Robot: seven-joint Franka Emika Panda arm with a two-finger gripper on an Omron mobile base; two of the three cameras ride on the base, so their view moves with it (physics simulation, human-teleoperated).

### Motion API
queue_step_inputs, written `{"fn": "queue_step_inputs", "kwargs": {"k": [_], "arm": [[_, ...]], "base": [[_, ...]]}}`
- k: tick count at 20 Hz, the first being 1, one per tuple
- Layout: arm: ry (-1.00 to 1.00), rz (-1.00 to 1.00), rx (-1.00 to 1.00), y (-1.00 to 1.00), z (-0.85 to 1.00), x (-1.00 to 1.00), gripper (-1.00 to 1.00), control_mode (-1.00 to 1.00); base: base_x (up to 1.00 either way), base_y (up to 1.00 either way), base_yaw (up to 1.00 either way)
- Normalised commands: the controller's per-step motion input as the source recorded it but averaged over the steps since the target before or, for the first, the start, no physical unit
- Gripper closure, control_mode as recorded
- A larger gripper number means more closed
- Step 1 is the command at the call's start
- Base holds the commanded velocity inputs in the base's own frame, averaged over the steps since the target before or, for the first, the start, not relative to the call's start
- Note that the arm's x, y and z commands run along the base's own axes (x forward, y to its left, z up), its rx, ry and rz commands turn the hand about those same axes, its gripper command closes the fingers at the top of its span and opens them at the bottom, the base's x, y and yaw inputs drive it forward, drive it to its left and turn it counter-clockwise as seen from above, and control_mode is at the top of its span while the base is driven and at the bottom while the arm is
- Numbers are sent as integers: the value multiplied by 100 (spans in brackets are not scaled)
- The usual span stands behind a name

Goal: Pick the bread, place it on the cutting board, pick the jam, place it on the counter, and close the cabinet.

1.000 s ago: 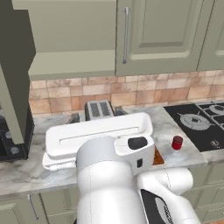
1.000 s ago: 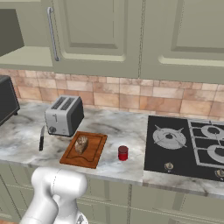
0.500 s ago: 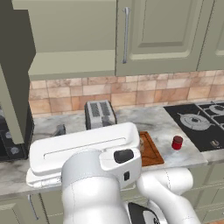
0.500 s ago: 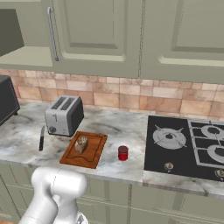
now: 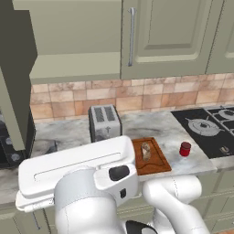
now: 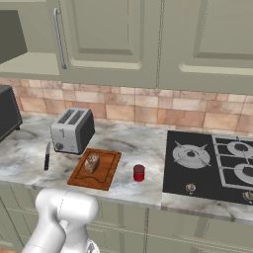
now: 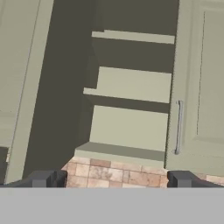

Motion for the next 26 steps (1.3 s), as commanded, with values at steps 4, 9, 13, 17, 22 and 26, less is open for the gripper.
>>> {"fn": "queue_step_inputs", "kwargs": {"k": [4,9,13,17,22,26], "arm": [[0,7,0,18,-10,0,-100,-100],[0,5,0,19,-4,0,-100,-100],[0,5,0,21,0,0,-100,-100],[0,5,0,23,0,0,-100,-100],[0,3,0,23,0,0,-100,-100],[0,3,0,23,0,0,-100,-100]], "base": [[0,0,0],[0,0,0],[0,0,0],[0,0,0],[0,0,0],[0,0,0]]}}
